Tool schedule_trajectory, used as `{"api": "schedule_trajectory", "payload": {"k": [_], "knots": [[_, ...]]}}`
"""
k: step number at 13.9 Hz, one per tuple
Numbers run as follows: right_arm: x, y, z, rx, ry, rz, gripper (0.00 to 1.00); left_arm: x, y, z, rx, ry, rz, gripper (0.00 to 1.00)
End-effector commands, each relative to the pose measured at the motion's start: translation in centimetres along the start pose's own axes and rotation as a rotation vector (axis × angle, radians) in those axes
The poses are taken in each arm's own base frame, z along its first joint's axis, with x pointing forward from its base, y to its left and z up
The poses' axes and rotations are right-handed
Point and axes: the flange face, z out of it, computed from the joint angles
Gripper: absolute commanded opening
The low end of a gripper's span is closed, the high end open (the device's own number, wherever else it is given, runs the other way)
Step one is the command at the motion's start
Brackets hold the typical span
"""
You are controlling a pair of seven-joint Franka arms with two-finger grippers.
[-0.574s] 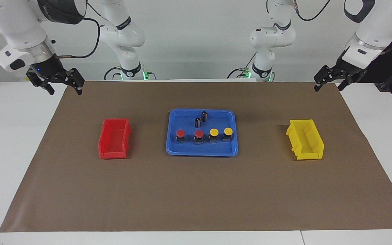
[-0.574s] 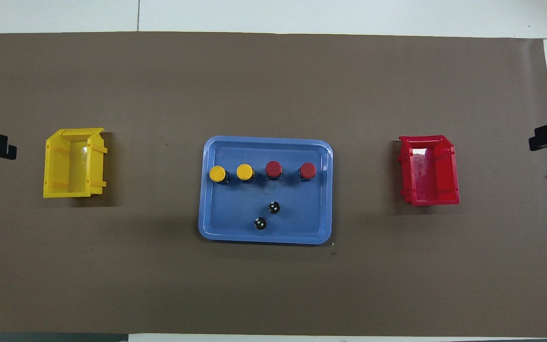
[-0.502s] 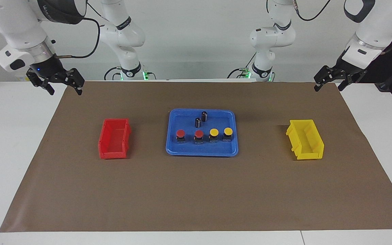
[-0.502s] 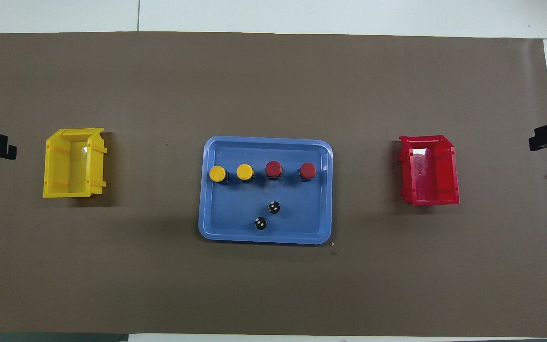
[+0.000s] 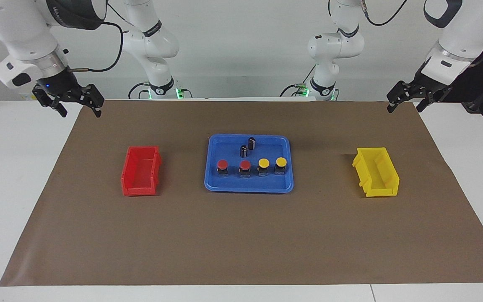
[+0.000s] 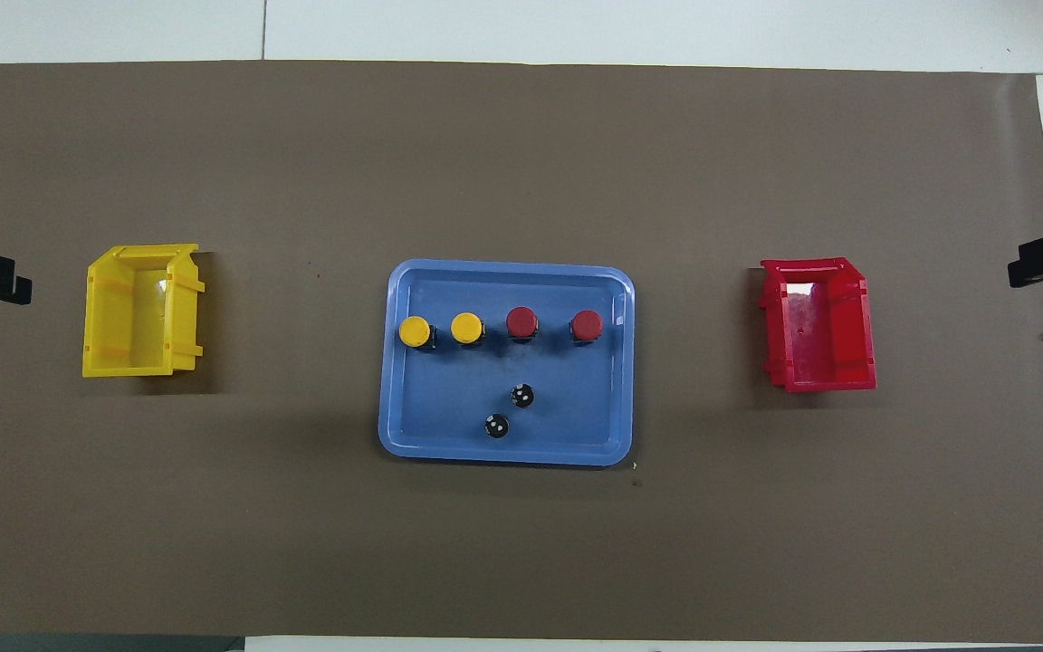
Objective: Sort red and yellow buttons by color
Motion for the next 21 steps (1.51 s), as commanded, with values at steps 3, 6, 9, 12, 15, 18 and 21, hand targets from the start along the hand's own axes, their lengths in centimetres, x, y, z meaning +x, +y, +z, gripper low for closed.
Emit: {"api": "schedule_trajectory", "payload": {"k": [3,6,9,12,15,18,21], "knots": [[-0.3,-1.8,-0.2,-0.014,0.009,-0.046,1.00,-0.9,-0.2,-0.1,0.000,-0.006,0.005,1.00],[0.6,-2.2,-0.8,-0.001,0.024,-0.004,1.00,-0.9,-0.1,-0.1,0.000,-0.006,0.007,1.00],[3.7,-9.2,-1.4,0.010,0.012,0.024,1.00,-0.9,-0.1,0.0,0.000,-0.007,0.007,1.00],[5.9,-21.4,2.6,0.023,0.039,0.066,1.00,-0.9,-0.1,-0.1,0.000,-0.006,0.007,1.00],[5.7,-30.8,8.9,0.072,0.114,0.121,1.00,-0.9,-0.2,-0.1,0.000,-0.006,0.005,1.00],[3.7,-33.7,17.0,0.077,0.135,0.111,1.00,-0.9,0.6,-0.2,0.001,-0.005,0.016,1.00],[1.8,-35.6,20.8,0.083,0.138,0.077,1.00,-1.1,-0.2,-0.4,0.000,-0.006,-0.002,1.00]]}}
